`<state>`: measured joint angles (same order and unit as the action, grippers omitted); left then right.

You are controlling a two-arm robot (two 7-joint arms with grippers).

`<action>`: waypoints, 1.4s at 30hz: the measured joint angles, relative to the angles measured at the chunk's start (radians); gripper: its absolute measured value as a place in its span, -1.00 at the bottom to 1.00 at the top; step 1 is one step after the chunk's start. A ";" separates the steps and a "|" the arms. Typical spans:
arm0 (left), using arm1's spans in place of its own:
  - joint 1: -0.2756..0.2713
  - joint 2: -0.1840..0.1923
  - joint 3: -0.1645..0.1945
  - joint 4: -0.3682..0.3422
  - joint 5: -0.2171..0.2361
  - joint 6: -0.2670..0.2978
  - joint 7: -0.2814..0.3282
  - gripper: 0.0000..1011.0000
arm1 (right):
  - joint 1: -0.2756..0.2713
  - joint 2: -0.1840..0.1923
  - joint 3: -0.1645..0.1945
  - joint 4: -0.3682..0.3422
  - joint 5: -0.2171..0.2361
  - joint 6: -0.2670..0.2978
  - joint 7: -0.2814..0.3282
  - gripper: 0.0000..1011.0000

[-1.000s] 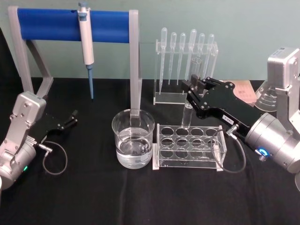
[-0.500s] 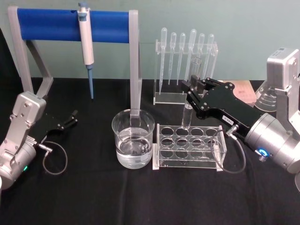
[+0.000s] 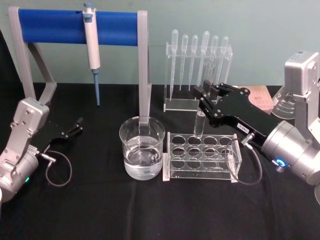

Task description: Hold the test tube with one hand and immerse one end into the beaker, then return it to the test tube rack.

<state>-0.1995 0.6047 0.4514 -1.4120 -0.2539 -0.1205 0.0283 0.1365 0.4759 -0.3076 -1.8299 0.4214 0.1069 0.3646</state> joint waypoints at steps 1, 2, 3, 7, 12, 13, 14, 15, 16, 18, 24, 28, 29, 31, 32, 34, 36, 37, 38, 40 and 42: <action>0.000 0.000 0.000 0.000 0.000 0.000 0.000 0.98 | 0.000 0.000 0.000 0.000 0.000 0.000 0.000 -0.56; 0.000 0.000 0.000 0.000 0.000 0.000 0.000 0.98 | 0.000 0.000 0.000 0.000 0.000 0.000 0.000 -0.55; 0.000 0.000 0.000 0.000 0.000 0.000 0.000 0.98 | 0.000 0.000 0.000 0.000 0.000 0.000 0.000 -0.56; 0.000 0.000 0.000 0.000 0.000 0.000 0.000 0.98 | 0.000 0.000 0.000 0.000 0.000 0.000 0.000 -0.56; 0.000 0.000 0.000 0.000 0.000 0.000 0.000 0.98 | 0.000 0.000 0.000 0.000 0.000 0.000 0.000 -0.55; 0.000 0.000 0.000 0.000 0.000 0.000 0.000 0.98 | 0.000 0.000 0.000 0.000 0.000 0.000 0.000 -0.56; 0.000 0.000 0.000 0.000 0.000 0.000 0.000 0.98 | 0.000 0.000 0.000 0.000 0.000 0.000 0.000 -0.56; 0.000 0.000 0.000 0.000 0.000 0.000 0.000 0.98 | 0.000 0.000 0.000 0.000 0.000 0.000 0.000 -0.56; 0.000 0.000 0.000 0.000 0.000 0.000 0.000 0.98 | 0.000 0.000 0.000 0.000 0.000 0.000 0.000 -0.55; 0.000 0.000 0.000 0.000 0.000 0.000 0.000 0.98 | 0.000 0.000 0.000 0.000 0.000 0.000 0.000 -0.56; 0.000 0.000 0.000 0.000 0.000 0.000 0.000 0.98 | 0.000 0.000 0.000 0.000 0.000 0.000 0.000 -0.56; 0.000 0.000 0.000 0.000 0.000 0.000 0.000 0.98 | 0.000 0.000 0.000 0.000 0.000 0.000 0.000 -0.55; 0.000 0.000 0.000 0.000 0.000 0.000 0.000 0.98 | 0.000 0.000 0.000 0.000 0.000 0.000 0.000 -0.55; 0.000 0.000 0.000 0.000 0.000 0.000 0.000 0.98 | 0.000 0.000 0.000 0.000 0.000 0.000 0.000 -0.56; 0.000 0.000 0.000 0.000 0.000 0.000 0.000 0.98 | 0.000 0.000 0.000 0.000 0.000 0.000 0.000 -0.56; 0.000 0.000 0.000 0.000 0.000 0.000 0.000 0.98 | 0.000 0.000 0.000 0.000 0.000 0.000 0.000 -0.55; 0.000 0.000 0.000 0.000 0.000 0.000 0.000 0.98 | 0.000 0.000 0.000 0.000 0.000 0.000 0.000 -0.55; 0.000 0.000 0.000 0.000 0.000 0.000 0.000 0.98 | 0.000 0.000 0.000 0.000 0.000 0.000 0.000 -0.55; 0.000 0.000 0.000 0.000 0.000 0.000 0.000 0.98 | 0.000 0.000 0.000 0.000 0.000 0.000 0.000 -0.55; 0.000 0.000 0.000 0.000 0.000 0.000 0.000 0.98 | 0.000 0.000 0.000 0.000 0.000 0.000 0.000 -0.56; 0.000 0.000 0.000 0.000 0.000 0.000 0.000 0.98 | 0.000 0.000 0.000 0.000 0.000 0.000 0.000 -0.55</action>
<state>-0.1995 0.6047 0.4514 -1.4120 -0.2539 -0.1205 0.0283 0.1365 0.4759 -0.3076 -1.8299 0.4214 0.1070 0.3645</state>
